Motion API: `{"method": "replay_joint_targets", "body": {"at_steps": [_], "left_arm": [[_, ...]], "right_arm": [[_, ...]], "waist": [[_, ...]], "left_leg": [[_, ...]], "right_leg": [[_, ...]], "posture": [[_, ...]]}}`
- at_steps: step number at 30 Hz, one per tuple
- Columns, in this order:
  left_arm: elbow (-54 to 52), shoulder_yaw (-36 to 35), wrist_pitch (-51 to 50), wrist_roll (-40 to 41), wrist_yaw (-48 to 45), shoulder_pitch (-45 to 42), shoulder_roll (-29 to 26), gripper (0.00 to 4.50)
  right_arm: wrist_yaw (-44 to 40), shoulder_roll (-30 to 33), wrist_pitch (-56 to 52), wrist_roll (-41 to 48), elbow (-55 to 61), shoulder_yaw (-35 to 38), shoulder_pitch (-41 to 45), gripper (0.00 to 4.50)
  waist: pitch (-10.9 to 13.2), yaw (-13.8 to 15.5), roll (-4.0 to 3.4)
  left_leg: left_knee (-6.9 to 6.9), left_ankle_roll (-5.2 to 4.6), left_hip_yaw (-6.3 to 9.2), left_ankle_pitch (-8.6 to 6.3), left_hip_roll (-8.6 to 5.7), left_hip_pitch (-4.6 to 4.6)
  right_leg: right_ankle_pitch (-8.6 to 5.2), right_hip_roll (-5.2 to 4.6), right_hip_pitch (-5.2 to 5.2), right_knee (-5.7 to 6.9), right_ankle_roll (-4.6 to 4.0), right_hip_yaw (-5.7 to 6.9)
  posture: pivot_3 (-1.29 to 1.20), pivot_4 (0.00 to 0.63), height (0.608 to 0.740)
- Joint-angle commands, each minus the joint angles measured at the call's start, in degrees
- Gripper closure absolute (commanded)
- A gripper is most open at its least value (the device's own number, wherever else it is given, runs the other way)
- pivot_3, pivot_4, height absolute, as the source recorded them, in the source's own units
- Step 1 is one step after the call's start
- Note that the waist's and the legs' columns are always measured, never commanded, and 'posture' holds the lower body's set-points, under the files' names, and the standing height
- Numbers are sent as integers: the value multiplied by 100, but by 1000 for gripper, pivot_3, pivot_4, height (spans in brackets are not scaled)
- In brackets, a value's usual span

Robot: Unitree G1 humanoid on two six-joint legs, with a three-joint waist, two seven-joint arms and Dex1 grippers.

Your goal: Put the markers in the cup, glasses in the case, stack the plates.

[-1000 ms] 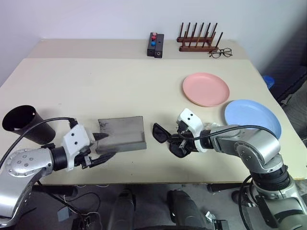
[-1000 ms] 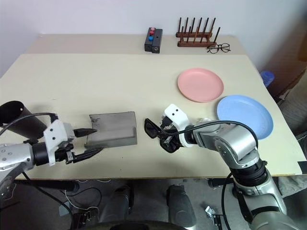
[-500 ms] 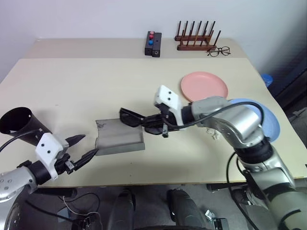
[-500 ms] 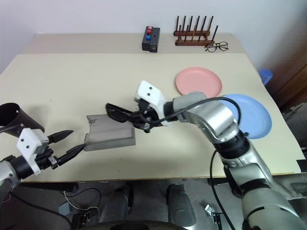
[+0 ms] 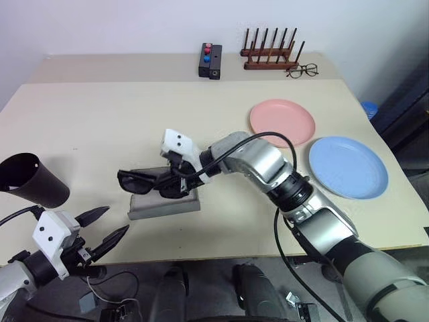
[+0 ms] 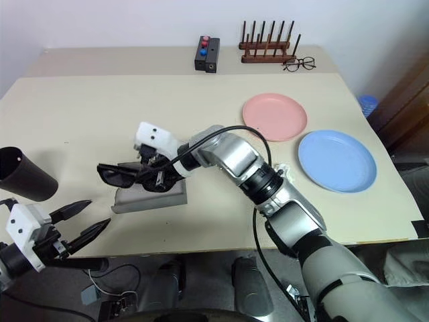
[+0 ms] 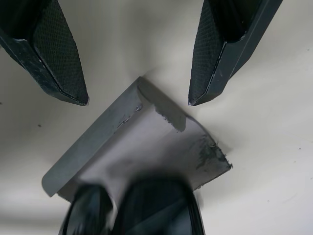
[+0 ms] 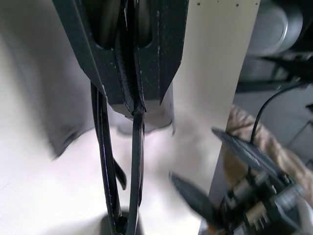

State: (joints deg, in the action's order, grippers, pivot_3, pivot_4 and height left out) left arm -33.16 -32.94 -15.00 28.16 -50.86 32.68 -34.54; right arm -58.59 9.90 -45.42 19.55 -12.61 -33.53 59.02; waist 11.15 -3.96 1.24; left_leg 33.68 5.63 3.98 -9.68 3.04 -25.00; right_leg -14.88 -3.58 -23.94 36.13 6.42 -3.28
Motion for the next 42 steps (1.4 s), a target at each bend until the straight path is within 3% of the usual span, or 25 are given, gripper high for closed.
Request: {"method": "replay_joint_targets", "body": {"at_steps": [1,9,13,15,17,22,25,30,36,42], "left_arm": [[-36,-120,133,194,-43,-8,24,1176],[62,-40,171,189,-131,-49,-42,1176],[126,-4,165,175,-132,-160,-69,1176],[127,-16,139,192,-102,-198,-64,1176],[91,-46,18,297,-65,-213,-62,1176],[-120,-156,-589,892,352,-426,-50,1176],[-145,-138,-1203,1438,970,-985,-95,1970],[-18,220,-1643,1517,1613,-2064,-273,4473],[1126,1342,-2250,804,2281,-4206,-597,4473],[2260,2459,-2812,296,1981,-5759,-804,4473]], "right_arm": [[-288,-1,90,-101,62,-9,21,4447],[-551,107,-90,-195,105,7,-97,4447],[-571,76,-62,-273,16,46,-118,3012],[-458,4,0,-298,-56,184,-110,1885],[-386,-30,101,-284,-54,349,-90,1031],[-325,131,459,-256,363,778,-175,1031],[-381,487,772,-273,910,983,-455,966],[-310,902,875,-242,1614,1224,-866,966],[-170,1386,898,-246,2352,1379,-1417,966],[-29,1659,737,-124,2817,1553,-1741,966]], "waist": [[0,-1,0],[0,-5,0],[0,-4,0],[0,-4,0],[0,-4,0],[0,8,0],[-1,66,2],[-1,82,2],[-1,173,3],[-3,135,9]], "left_leg": [[5,0,0,1,0,-13],[12,-1,0,2,1,-32],[14,-1,1,1,1,-32],[14,-1,0,1,1,-32],[14,-1,0,1,1,-32],[17,-1,1,2,1,-33],[21,-2,2,2,0,-34],[31,-2,4,3,0,-31],[44,-1,8,5,0,-27],[53,2,17,7,-4,-28]], "right_leg": [[1,1,-13,5,0,0],[1,7,-40,20,2,0],[1,6,-39,20,2,0],[1,6,-39,20,2,0],[1,6,-39,21,2,0],[1,6,-37,21,3,0],[1,6,-33,22,4,0],[2,9,-30,34,6,-1],[0,14,-30,57,10,-2],[-1,17,-33,88,42,-2]], "posture": [[0,150,740],[0,150,740],[0,150,740],[0,150,740],[0,150,740],[0,150,740],[0,150,740],[0,150,740],[0,150,740],[0,150,740]]}}
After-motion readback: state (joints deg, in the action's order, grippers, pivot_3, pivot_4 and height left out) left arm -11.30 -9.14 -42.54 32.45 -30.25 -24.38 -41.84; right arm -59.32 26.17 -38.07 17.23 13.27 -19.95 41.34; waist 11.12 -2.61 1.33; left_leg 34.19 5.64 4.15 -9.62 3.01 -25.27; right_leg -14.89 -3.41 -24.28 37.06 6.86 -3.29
